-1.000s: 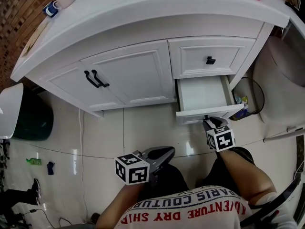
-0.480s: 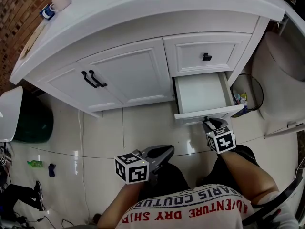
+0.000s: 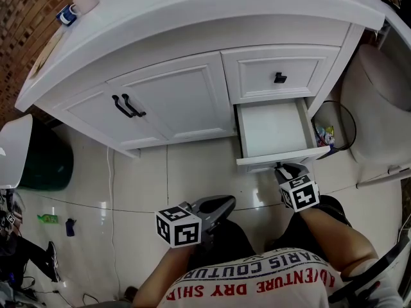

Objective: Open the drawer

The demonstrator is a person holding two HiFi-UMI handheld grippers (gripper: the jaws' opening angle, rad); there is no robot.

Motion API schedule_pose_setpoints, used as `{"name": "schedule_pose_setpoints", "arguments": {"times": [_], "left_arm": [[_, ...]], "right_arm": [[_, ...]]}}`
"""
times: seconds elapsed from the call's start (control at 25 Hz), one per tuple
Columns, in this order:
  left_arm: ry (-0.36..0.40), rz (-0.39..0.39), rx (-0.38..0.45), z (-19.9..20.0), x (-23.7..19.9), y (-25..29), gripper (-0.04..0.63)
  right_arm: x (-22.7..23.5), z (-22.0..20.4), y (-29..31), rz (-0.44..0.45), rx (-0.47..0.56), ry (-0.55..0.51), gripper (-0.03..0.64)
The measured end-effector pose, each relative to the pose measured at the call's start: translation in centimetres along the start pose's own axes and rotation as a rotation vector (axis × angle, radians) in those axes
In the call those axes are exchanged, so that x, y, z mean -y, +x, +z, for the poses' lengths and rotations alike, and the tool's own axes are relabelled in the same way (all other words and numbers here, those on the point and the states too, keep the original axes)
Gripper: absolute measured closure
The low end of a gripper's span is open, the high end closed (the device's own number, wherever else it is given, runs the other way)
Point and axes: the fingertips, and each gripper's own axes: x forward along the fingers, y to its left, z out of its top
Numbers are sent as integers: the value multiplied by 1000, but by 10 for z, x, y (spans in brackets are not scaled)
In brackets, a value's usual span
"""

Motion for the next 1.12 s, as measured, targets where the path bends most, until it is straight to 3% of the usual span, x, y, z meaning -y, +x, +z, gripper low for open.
{"name": "schedule_pose_setpoints", "arguments": {"times": [0.56, 0.8, 1.0, 1.12], "left_arm": [[-23, -7, 3, 0, -8, 9, 611], [-35, -15, -1, -1, -12, 19, 611], [-107, 0, -26, 6, -1, 20, 611], [-150, -4, -39, 25, 21, 10, 611]], "right_arm": [[-1, 0, 1, -7, 25, -19, 494], [3, -3, -2, 26, 37, 53, 466], [0, -8, -19, 72, -22, 121, 446], [-9, 10, -44, 85, -22, 145, 445]]}}
